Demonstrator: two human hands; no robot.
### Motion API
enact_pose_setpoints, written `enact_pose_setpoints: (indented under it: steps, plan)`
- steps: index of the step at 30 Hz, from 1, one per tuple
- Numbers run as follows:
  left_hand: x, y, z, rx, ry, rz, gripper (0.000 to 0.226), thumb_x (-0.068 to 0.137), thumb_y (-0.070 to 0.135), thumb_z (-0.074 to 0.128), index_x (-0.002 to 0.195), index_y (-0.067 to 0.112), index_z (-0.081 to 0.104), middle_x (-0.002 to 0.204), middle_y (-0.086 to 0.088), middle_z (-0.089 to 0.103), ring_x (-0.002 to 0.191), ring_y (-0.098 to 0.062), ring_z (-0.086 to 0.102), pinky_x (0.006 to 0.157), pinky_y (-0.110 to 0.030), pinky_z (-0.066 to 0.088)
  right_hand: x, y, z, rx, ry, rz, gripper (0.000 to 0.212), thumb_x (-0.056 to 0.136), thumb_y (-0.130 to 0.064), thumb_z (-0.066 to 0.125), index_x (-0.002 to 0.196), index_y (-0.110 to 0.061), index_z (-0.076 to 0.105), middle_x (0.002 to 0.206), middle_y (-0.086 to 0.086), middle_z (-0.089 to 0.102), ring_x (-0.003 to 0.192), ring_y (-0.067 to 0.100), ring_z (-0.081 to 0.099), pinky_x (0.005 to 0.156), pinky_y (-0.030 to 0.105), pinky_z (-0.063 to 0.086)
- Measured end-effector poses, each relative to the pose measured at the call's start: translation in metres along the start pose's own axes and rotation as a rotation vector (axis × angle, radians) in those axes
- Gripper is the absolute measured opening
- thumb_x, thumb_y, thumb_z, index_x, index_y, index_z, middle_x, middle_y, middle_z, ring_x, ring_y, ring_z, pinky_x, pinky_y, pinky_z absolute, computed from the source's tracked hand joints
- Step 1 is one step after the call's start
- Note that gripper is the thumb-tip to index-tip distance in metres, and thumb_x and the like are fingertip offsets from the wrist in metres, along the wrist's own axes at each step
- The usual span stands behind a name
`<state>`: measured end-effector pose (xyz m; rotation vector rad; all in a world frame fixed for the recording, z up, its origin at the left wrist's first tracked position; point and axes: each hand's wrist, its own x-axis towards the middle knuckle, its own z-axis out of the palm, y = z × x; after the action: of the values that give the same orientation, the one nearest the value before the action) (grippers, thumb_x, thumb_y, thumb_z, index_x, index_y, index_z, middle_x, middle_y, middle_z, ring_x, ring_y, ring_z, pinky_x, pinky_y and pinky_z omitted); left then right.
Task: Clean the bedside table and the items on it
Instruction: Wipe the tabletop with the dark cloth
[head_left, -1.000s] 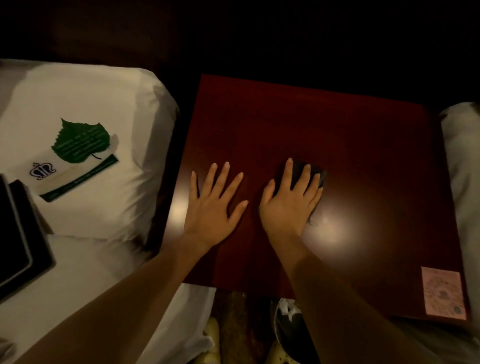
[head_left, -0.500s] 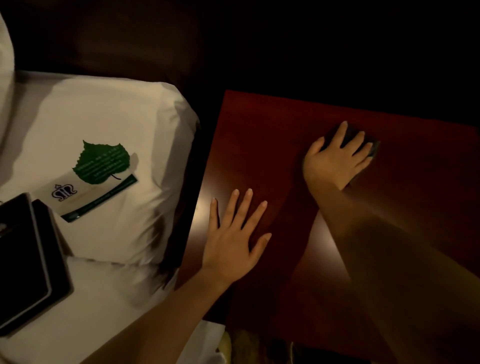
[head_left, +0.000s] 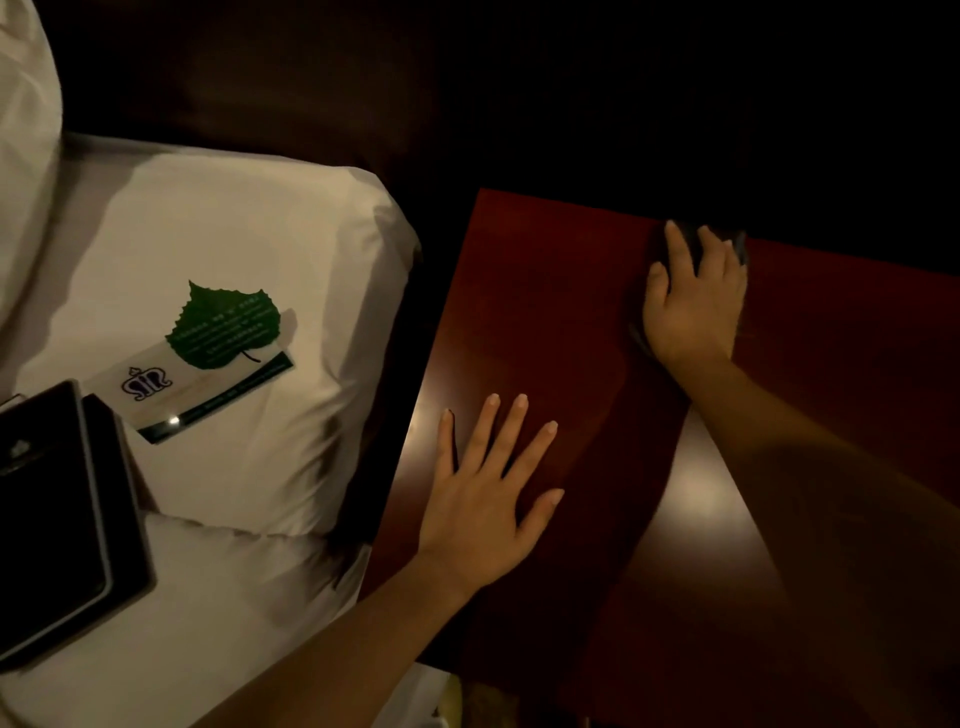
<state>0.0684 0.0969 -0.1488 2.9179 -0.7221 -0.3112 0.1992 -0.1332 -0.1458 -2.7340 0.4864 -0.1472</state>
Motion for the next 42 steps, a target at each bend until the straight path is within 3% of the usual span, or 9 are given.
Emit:
enact_pose_setpoints:
  steps: [8, 12, 16, 21, 27, 33, 37, 39, 42]
  plan:
    - [-0.002, -0.001, 0.004, -0.027, 0.011, 0.003, 0.059, 0.093, 0.059, 0.021, 0.146, 0.033, 0.021, 0.158, -0.001, 0.018, 0.147, -0.023, 0.011, 0.113, -0.057, 0.012, 0.013, -0.039, 0.012, 0.101, -0.174, -0.285, 0.051, 0.097, -0.032, 0.023, 0.146, -0.018, 0.025, 0.155, 0.008, 0.024, 0.146, 0.027, 0.013, 0.119, 0.042, 0.004]
    - [-0.003, -0.002, 0.004, -0.096, 0.016, 0.001, 0.06, 0.093, 0.06, 0.016, 0.147, 0.034, 0.012, 0.159, 0.002, 0.012, 0.148, -0.018, 0.006, 0.115, -0.053, 0.005, 0.011, -0.048, 0.01, 0.117, -0.271, -0.424, 0.055, 0.099, -0.031, 0.031, 0.149, -0.019, 0.01, 0.159, 0.004, 0.013, 0.147, 0.02, 0.003, 0.118, 0.036, -0.002]
    - [0.004, -0.008, -0.011, -0.306, 0.028, -0.052, 0.06, 0.091, 0.058, 0.012, 0.145, 0.038, -0.003, 0.155, 0.014, -0.01, 0.145, -0.004, -0.012, 0.119, -0.04, -0.011, -0.008, -0.044, 0.002, -0.092, -0.138, -0.268, 0.063, 0.099, -0.037, 0.033, 0.149, -0.013, 0.004, 0.16, 0.008, 0.0, 0.148, 0.022, -0.001, 0.12, 0.036, 0.0]
    - [0.082, -0.035, -0.048, -0.156, 0.185, -0.02, 0.054, 0.097, 0.035, 0.022, 0.149, 0.027, 0.006, 0.16, 0.002, 0.003, 0.148, -0.016, -0.001, 0.118, -0.046, -0.001, -0.026, -0.057, 0.013, 0.027, -0.273, -0.154, 0.055, 0.101, -0.027, 0.028, 0.149, -0.015, 0.003, 0.16, 0.009, -0.003, 0.147, 0.025, 0.0, 0.119, 0.033, 0.003]
    - [0.155, -0.062, -0.069, -0.015, -0.139, 0.181, 0.057, 0.098, 0.011, 0.028, 0.149, 0.021, 0.005, 0.16, 0.0, 0.004, 0.148, -0.015, -0.001, 0.119, -0.041, -0.003, -0.05, -0.067, 0.016, 0.058, -0.359, -0.396, 0.055, 0.1, -0.021, 0.031, 0.149, -0.013, 0.007, 0.159, 0.01, -0.001, 0.148, 0.02, -0.001, 0.118, 0.031, -0.004]
    - [0.071, -0.072, -0.042, -0.15, 0.011, 0.148, 0.049, 0.098, 0.021, 0.031, 0.145, 0.009, 0.026, 0.153, -0.01, 0.031, 0.143, -0.023, 0.028, 0.118, -0.039, 0.012, -0.111, -0.07, 0.009, 0.055, -0.394, -0.524, 0.055, 0.098, -0.021, 0.036, 0.148, -0.014, 0.014, 0.159, 0.009, 0.009, 0.147, 0.021, 0.009, 0.119, 0.032, 0.0]
    - [-0.008, -0.063, -0.023, -0.153, 0.067, 0.093, 0.051, 0.098, 0.029, 0.02, 0.138, 0.004, 0.041, 0.14, -0.014, 0.05, 0.13, -0.028, 0.048, 0.113, -0.037, 0.02, -0.178, -0.071, 0.008, 0.022, -0.375, -0.59, 0.053, 0.091, -0.028, 0.035, 0.14, -0.009, 0.036, 0.149, 0.015, 0.036, 0.137, 0.029, 0.037, 0.114, 0.044, 0.018]
    - [-0.047, -0.057, -0.013, -0.147, 0.062, 0.07, 0.053, 0.101, 0.031, 0.01, 0.138, 0.005, 0.038, 0.138, -0.012, 0.052, 0.128, -0.025, 0.05, 0.11, -0.037, 0.021, -0.212, -0.071, 0.007, -0.018, -0.359, -0.602, 0.053, 0.089, -0.03, 0.039, 0.138, -0.012, 0.04, 0.146, 0.012, 0.043, 0.134, 0.026, 0.043, 0.111, 0.045, 0.023]
    - [-0.1, -0.045, -0.005, -0.185, 0.063, 0.034, 0.049, 0.101, 0.033, 0.008, 0.138, 0.01, 0.031, 0.14, -0.007, 0.051, 0.133, -0.016, 0.038, 0.112, -0.032, 0.017, -0.265, -0.073, 0.003, -0.014, -0.389, -0.593, 0.063, 0.08, -0.027, 0.064, 0.137, -0.017, 0.041, 0.143, 0.007, 0.048, 0.132, 0.02, 0.046, 0.116, 0.036, 0.024]
